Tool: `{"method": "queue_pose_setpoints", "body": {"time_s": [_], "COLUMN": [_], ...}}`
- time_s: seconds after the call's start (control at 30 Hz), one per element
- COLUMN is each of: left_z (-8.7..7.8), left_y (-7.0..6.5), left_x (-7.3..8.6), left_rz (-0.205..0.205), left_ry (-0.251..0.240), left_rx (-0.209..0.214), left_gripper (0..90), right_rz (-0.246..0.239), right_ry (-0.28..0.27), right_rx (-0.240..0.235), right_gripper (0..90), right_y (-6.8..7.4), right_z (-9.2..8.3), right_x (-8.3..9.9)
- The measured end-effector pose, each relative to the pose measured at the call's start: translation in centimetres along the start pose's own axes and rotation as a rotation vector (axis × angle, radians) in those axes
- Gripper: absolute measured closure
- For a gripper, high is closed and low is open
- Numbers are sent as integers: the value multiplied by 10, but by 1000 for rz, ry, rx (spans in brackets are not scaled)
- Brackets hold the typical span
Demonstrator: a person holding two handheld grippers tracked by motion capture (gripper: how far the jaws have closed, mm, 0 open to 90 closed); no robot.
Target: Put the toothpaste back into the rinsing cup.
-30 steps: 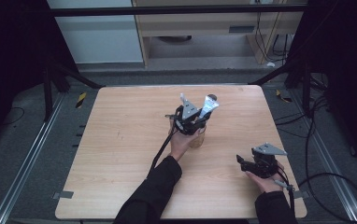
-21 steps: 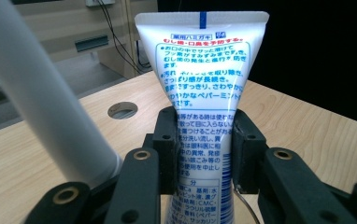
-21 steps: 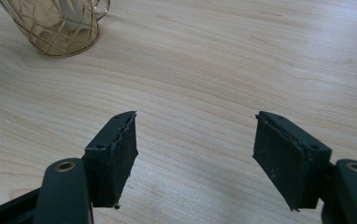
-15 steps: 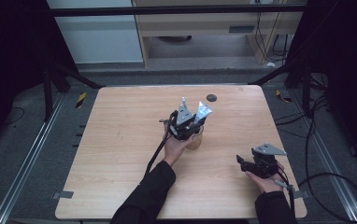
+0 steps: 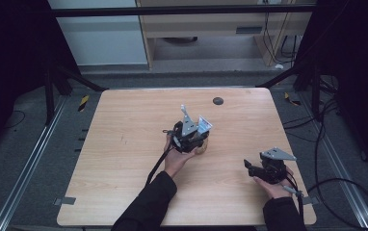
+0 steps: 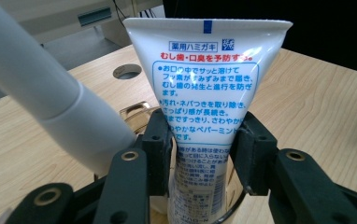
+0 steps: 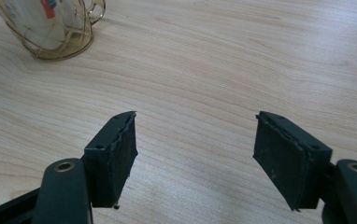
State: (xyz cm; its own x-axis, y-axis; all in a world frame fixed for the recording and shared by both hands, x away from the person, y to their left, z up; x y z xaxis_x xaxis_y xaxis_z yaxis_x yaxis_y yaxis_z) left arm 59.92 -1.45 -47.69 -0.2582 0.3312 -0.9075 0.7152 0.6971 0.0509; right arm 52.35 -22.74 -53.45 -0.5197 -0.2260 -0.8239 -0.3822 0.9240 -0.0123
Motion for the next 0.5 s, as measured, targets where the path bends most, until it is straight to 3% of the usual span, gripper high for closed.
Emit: {"method": "queue_pose_setpoints", "body": {"time_s": [0.07,0.2,0.5], "left_z": [-4,-17,-50], "left_y": [1,3,8], "left_x": [2,-2,1], "left_rz": [-1,-32,24], "left_ry": [5,-21,19], "left_rx": [-6,19,7], "left_gripper": [583,443,395], "right_rz": [1,2,5], "right_ry": [-2,-1,-3], "right_rx": [-1,0,3], "right_gripper": [299,296,289], "right_y": [0,0,0], "right_z": [0,0,-1], "right_x": [0,0,-1]}}
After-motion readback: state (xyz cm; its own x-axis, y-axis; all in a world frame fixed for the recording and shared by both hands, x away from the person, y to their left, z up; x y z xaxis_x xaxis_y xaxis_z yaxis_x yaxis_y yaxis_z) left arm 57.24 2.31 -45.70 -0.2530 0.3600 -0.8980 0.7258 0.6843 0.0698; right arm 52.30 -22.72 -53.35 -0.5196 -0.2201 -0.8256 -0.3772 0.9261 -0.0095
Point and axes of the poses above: each handheld gripper's, and its own axes: z roughly forward along the jaws, x roughly out of its underside, y roughly to its left, the point moved 9 cm from there along z, roughly forward along the jaws, and after that the axes turned 1 degree about -z, right-handed, at the moved point
